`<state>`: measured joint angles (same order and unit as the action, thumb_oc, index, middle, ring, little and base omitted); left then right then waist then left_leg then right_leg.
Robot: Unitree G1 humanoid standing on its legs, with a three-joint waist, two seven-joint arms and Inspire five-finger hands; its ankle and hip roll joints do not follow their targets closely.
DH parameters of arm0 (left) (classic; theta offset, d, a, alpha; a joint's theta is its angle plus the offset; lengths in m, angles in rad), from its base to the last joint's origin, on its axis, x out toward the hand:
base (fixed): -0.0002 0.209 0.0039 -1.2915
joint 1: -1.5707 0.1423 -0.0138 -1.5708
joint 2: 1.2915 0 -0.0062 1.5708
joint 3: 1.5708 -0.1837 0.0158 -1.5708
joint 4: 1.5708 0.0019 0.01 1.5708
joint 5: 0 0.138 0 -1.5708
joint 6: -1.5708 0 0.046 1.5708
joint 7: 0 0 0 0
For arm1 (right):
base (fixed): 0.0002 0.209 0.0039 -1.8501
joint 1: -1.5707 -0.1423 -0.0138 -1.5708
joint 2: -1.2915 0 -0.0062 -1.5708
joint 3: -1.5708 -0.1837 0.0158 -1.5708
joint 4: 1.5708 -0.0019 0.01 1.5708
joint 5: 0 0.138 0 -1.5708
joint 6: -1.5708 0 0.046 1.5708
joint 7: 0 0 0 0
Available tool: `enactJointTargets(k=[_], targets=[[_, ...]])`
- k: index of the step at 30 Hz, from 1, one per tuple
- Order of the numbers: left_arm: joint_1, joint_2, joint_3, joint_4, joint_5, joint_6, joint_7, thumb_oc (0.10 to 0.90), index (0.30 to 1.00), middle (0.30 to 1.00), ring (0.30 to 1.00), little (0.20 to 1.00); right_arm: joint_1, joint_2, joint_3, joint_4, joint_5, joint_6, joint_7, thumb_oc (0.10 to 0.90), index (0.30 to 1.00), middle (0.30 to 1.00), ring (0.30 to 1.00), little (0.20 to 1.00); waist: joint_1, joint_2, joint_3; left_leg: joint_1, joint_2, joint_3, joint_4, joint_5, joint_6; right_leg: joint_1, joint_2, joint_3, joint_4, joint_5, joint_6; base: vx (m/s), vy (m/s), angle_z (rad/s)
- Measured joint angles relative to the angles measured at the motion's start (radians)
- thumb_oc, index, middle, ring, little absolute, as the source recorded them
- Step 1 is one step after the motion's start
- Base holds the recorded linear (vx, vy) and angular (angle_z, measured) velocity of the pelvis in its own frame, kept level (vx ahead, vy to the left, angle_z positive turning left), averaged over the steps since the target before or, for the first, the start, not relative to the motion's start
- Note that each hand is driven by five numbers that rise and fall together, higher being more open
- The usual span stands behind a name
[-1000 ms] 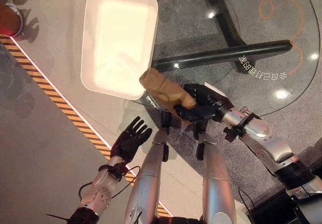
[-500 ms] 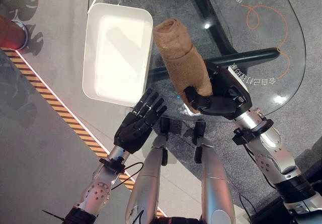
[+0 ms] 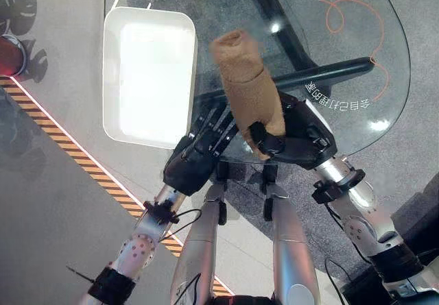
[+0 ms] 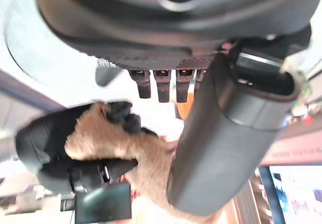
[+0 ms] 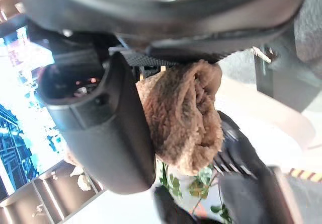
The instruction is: Wipe the table with a cloth and put it in the basket.
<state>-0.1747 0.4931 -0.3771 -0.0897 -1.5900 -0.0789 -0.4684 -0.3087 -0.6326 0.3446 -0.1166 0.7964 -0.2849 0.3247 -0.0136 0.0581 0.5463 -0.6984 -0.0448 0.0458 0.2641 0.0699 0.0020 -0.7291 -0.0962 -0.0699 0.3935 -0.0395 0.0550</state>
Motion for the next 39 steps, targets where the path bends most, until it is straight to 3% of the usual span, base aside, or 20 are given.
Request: enactJointTargets(k=[5, 13, 21, 27, 39], targets=[[-0.057, 0.014, -0.014, -0.007, 0.01, -0.024, 0.036, 0.8, 0.9, 0.9, 0.9, 0.9, -0.03, -0.001, 0.019, 0.0, 0.0, 0.008, 0.0, 0.1, 0.3, 0.3, 0.3, 0.2, -0.008, -0.004, 0.0, -0.001, -0.004, 0.001, 0.001, -0.004, 0.002, 0.0, 0.0, 0.003, -0.002, 0.001, 0.001, 0.0, 0.0, 0.0], [-0.067, 0.033, -0.018, -0.009, 0.099, -0.093, 0.193, 0.8, 0.9, 0.9, 0.9, 0.9, -0.078, -0.033, 0.034, 0.0, -0.054, 0.101, -0.076, 0.1, 0.3, 0.3, 0.3, 0.2, -0.018, -0.008, 0.001, -0.002, -0.004, 0.001, 0.002, -0.004, 0.002, -0.003, 0.0, 0.006, -0.001, 0.001, 0.002, 0.0, 0.008, 0.0], [-0.04, 0.052, -0.06, -0.008, 0.211, -0.117, 0.269, 0.8, 0.9, 0.9, 0.9, 0.9, -0.147, -0.089, 0.104, 0.01, -0.241, 0.294, -0.255, 0.1, 0.3, 0.3, 0.3, 0.2, -0.013, -0.008, 0.001, -0.023, -0.006, 0.002, 0.001, -0.004, 0.002, -0.025, -0.001, 0.008, -0.001, 0.002, 0.002, -0.01, 0.025, 0.0], [-0.03, 0.104, -0.081, 0.0, 0.269, -0.126, 0.3, 0.8, 0.9, 0.9, 0.9, 0.9, -0.181, -0.114, 0.161, 0.01, -0.242, 0.368, -0.289, 0.1, 0.3, 0.3, 0.3, 0.2, -0.014, -0.008, 0.001, -0.024, -0.006, 0.002, 0.0, -0.004, 0.002, -0.025, -0.001, 0.008, -0.001, 0.002, 0.002, 0.0, 0.017, 0.0], [-0.049, 0.106, -0.077, 0.003, 0.269, -0.127, 0.302, 0.8, 0.9, 0.9, 0.9, 0.9, -0.188, -0.091, 0.168, 0.007, -0.134, 0.375, -0.364, 0.1, 0.3, 0.3, 0.3, 0.2, -0.015, -0.008, 0.001, -0.023, -0.006, 0.002, 0.0, -0.004, 0.002, -0.025, -0.001, 0.008, -0.001, 0.002, 0.002, 0.0, 0.009, 0.0]])
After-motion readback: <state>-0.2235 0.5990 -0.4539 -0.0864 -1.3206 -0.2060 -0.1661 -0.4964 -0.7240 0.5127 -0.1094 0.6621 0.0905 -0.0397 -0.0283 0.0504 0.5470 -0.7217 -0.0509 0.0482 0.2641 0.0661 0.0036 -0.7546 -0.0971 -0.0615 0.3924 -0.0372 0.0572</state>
